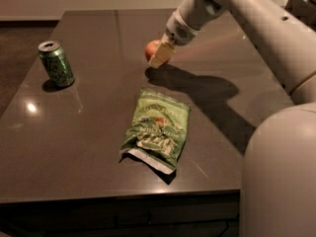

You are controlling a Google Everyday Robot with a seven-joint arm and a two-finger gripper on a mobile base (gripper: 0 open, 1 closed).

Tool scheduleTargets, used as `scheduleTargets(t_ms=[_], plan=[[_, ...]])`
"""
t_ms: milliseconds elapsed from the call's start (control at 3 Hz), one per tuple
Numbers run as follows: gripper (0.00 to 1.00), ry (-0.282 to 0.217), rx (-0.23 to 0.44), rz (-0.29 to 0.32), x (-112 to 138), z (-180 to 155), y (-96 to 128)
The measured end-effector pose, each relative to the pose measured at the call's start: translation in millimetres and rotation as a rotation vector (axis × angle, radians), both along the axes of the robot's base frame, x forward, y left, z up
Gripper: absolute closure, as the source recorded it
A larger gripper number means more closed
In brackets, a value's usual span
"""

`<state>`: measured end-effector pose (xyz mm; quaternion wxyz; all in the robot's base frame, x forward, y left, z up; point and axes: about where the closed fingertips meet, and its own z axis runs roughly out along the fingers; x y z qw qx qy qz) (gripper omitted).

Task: Move apple near green can

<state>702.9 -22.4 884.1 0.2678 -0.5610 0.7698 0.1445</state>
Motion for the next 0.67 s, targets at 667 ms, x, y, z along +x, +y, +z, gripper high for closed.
scheduleTargets(t_ms=[667], plan=[[1.00,-0.010,-0.032,0.156,-28,-9,95]])
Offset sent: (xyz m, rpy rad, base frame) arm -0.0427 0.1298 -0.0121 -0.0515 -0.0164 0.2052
